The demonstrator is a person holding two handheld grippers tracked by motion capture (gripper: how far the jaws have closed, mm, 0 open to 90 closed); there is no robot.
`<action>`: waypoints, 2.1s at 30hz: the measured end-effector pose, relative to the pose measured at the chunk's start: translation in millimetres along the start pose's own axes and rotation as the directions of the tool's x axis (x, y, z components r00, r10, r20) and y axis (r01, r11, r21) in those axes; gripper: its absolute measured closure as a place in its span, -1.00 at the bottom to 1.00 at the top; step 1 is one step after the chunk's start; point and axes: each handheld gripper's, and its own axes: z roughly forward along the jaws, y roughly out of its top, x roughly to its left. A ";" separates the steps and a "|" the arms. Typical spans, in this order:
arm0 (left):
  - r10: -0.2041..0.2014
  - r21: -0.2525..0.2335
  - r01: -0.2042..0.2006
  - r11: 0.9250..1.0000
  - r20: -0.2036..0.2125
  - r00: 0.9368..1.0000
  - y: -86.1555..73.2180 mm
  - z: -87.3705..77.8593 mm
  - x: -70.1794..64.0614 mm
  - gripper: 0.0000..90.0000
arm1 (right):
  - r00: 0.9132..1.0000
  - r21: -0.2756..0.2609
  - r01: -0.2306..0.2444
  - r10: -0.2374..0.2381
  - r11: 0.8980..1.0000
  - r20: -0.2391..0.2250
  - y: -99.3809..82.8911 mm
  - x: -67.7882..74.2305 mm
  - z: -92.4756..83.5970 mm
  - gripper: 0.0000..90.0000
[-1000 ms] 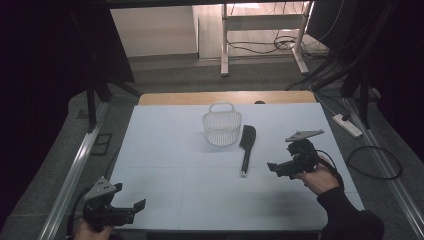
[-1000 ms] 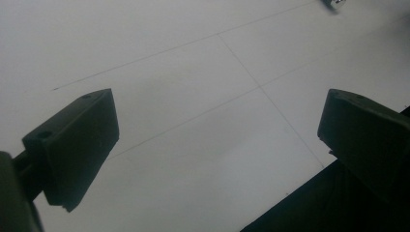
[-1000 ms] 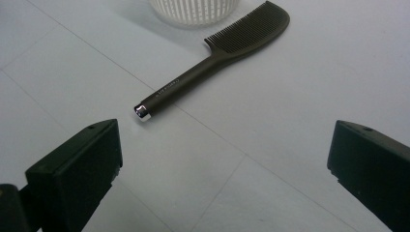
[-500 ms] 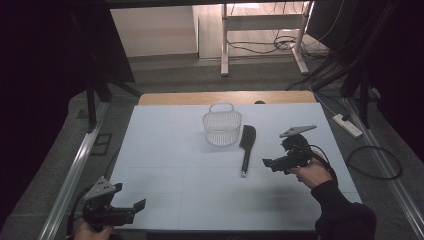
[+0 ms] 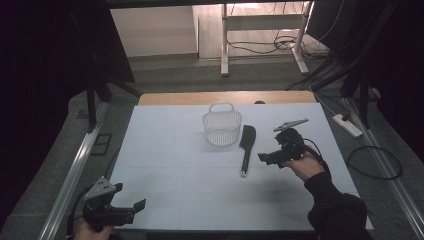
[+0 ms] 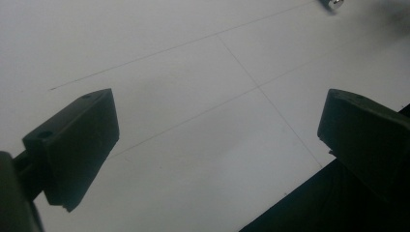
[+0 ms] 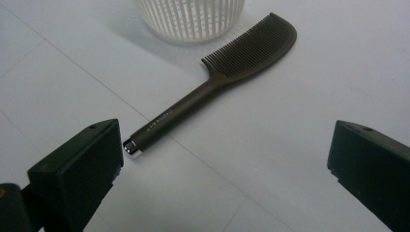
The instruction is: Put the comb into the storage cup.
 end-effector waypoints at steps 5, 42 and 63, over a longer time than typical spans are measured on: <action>0.000 0.000 0.000 1.000 0.001 1.000 0.1 0.1 0.0 -0.96 | 1.000 0.015 -0.006 0.006 1.000 -0.006 5.4 0.0 7.5 -1.00; -0.009 -0.001 0.009 1.000 0.009 1.000 0.0 0.4 1.4 -0.96 | 1.000 0.091 0.029 -0.028 0.995 -0.002 48.4 4.8 53.1 -1.00; -0.009 0.000 0.009 1.000 0.011 1.000 0.0 0.4 1.7 -0.96 | 0.998 0.125 0.068 -0.067 0.990 -0.015 61.9 8.3 73.7 -0.52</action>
